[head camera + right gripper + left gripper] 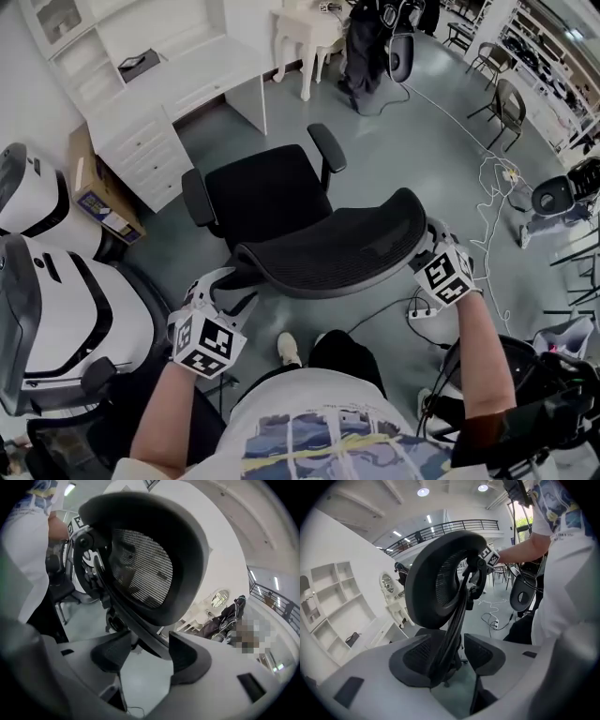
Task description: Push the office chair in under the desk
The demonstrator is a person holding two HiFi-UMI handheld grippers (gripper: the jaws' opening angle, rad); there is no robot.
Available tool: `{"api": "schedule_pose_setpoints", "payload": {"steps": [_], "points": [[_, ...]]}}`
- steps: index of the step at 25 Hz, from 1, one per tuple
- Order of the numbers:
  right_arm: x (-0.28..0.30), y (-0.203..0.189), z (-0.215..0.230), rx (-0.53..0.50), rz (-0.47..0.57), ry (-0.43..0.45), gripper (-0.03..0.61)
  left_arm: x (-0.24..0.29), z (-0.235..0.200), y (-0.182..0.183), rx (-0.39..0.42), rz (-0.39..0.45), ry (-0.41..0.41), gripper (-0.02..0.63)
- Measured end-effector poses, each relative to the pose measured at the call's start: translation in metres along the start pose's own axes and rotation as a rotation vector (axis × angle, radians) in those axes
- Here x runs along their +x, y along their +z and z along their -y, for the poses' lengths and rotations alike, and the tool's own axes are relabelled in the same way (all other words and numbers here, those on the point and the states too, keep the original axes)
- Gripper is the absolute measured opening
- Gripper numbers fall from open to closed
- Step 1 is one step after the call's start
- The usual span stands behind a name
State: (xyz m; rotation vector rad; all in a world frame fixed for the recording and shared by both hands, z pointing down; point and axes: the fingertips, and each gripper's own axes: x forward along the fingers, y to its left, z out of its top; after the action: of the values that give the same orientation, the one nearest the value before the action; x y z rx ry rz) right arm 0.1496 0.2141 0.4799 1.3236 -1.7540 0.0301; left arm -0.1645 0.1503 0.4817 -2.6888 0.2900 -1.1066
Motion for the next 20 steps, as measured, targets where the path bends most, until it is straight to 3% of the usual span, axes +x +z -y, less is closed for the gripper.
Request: {"api": "schedule_pose_setpoints", "payload": {"steps": [4,8,11,13,20], "points": [[0.028,-0.013,0.008,-0.106,-0.061,0.056,0.273,0.018,-0.004,-0.010,0.027,-0.062,-0.020,0.227],[0.048,-0.025,0.000,-0.225,-0.099,0.169,0.284,0.023,-0.004,-0.014,0.031,-0.105,-0.033,0.232],[0.052,-0.028,-0.006,-0.304,-0.106,0.271,0.254,0.026,-0.003,-0.014,0.031,-0.125,-0.056,0.236],[0.052,-0.026,-0.006,-0.329,-0.106,0.318,0.247,0.029,-0.004,-0.015,0.037,-0.143,-0.065,0.264],[0.058,-0.020,-0.003,-0.372,-0.075,0.376,0.227,0.037,-0.009,-0.017,0.077,-0.160,-0.107,0.236]]}}
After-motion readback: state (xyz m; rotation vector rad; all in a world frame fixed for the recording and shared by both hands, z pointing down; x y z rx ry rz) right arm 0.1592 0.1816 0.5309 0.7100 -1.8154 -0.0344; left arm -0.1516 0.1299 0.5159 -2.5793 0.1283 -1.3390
